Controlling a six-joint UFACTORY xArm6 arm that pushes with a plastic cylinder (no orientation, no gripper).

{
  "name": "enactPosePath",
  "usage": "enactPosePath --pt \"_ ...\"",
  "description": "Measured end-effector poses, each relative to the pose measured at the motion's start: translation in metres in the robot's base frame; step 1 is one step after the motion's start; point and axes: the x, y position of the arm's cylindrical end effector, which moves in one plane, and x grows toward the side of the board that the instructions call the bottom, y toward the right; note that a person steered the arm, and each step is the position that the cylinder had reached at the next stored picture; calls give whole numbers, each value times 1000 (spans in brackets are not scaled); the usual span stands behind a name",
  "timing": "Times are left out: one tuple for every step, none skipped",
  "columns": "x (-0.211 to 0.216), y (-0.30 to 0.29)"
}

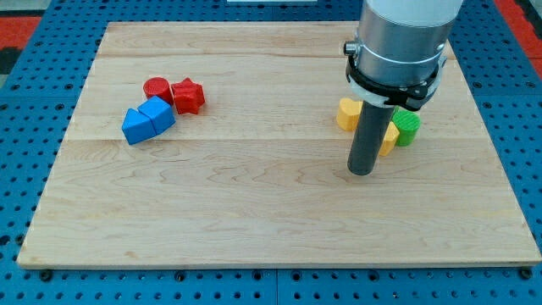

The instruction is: Push the yellow hexagon and yellow heart to the top

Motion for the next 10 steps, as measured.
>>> enactPosePath --pt "0 22" --pt "0 38" --pt "0 51" --pt "1 56" --pt "5 115" --pt "4 124" --pt "-5 115" --pt "-28 69" --pt "-31 38" --pt "-53 13"
